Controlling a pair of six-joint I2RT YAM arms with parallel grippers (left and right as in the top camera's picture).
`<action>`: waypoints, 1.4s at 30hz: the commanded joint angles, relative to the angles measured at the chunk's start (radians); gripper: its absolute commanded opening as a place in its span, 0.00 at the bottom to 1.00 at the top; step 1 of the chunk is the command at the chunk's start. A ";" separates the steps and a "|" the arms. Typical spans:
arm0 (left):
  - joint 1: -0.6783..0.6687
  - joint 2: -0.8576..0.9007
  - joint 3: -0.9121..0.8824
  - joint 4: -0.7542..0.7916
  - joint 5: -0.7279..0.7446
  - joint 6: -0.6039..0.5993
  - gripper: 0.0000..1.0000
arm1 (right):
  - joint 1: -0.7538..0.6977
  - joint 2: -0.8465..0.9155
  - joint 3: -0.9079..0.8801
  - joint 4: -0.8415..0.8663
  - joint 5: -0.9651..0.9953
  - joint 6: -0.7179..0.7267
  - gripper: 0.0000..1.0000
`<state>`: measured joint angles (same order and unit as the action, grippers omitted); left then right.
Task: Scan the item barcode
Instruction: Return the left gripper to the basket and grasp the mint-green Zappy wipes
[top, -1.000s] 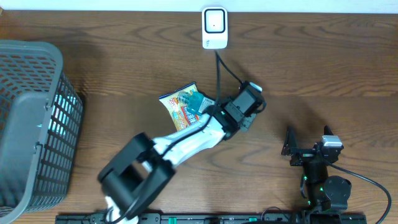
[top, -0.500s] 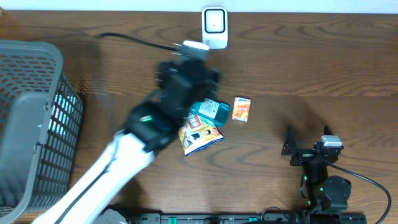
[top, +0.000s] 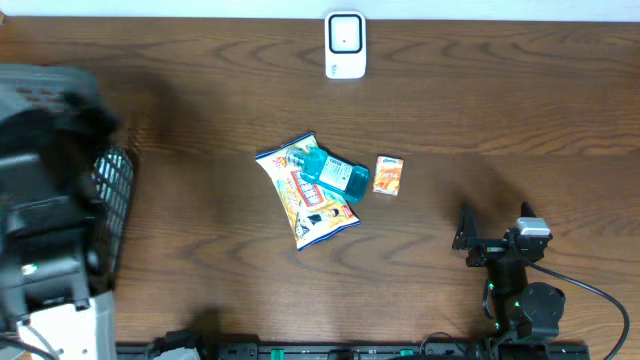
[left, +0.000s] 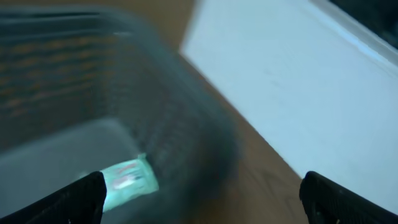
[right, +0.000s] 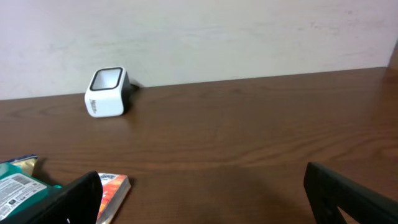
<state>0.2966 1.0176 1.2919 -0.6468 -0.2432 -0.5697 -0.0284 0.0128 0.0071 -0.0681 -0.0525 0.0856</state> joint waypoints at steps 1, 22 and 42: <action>0.182 0.038 0.021 -0.035 0.191 -0.214 0.98 | 0.009 -0.002 -0.002 -0.003 0.002 -0.013 0.99; 0.514 0.630 -0.010 -0.156 0.558 -0.200 0.98 | 0.009 -0.002 -0.002 -0.003 0.002 -0.013 0.99; 0.513 0.907 -0.013 -0.133 0.550 0.027 0.99 | 0.009 -0.002 -0.002 -0.003 0.002 -0.013 0.99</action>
<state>0.8074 1.8805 1.2896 -0.7795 0.3096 -0.5934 -0.0284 0.0128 0.0071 -0.0681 -0.0525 0.0860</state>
